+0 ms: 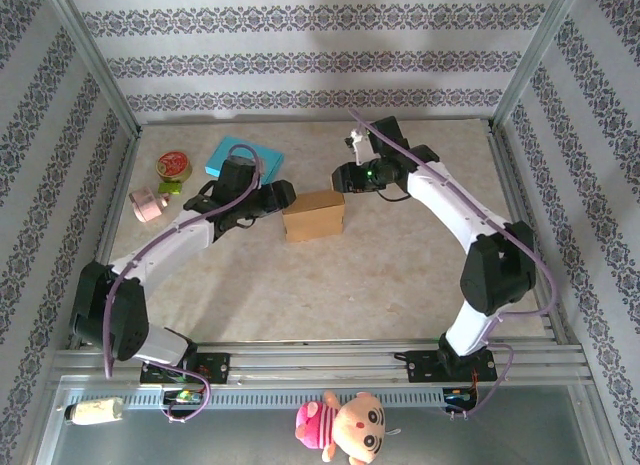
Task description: Fold the paper box
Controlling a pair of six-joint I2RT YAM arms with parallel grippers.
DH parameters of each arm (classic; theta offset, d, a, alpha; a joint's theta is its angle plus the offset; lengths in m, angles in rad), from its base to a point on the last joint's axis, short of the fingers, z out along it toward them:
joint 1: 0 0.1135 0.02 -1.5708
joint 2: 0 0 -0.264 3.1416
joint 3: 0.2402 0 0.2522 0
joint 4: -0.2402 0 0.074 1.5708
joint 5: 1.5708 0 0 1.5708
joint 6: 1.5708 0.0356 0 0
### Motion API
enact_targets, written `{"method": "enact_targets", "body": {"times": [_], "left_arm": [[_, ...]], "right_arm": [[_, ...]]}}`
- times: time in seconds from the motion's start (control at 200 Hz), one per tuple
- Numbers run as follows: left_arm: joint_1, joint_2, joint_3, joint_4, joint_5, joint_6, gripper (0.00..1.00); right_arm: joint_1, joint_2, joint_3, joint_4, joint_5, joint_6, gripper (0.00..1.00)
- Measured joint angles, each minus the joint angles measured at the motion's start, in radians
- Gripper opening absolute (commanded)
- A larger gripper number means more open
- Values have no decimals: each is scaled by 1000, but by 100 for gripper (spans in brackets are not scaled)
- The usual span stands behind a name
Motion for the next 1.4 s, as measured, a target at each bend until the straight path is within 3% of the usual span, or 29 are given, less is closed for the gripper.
{"method": "enact_targets", "body": {"times": [0.21,0.335,0.475,0.58,0.655,0.73,0.904,1.059,1.249,1.399], "left_arm": [[0,21,-50,60,65,-27,39],[-7,-5,-74,69,67,-26,38],[-60,-67,-111,41,39,-20,43],[-154,-138,-161,-24,2,-25,58],[-216,-171,-197,-67,-24,-45,68],[-241,-179,-203,-94,-57,-52,71],[-240,-74,-150,-119,-142,-44,76],[-240,42,-174,-42,-93,-61,78],[-240,138,-203,81,9,-114,55],[-233,151,-201,110,20,-122,49]], "right_arm": [[10,16,-58,27,-1,-18,33],[10,-8,-86,45,-6,-21,26],[34,-147,-257,124,15,-13,28],[71,-348,-471,126,35,24,38],[89,-438,-564,85,35,54,64],[88,-476,-590,68,47,80,78],[27,-418,-585,134,63,134,84],[12,-259,-587,157,8,153,76],[82,-206,-634,186,-67,204,54],[85,-206,-647,214,-60,276,52]]}}
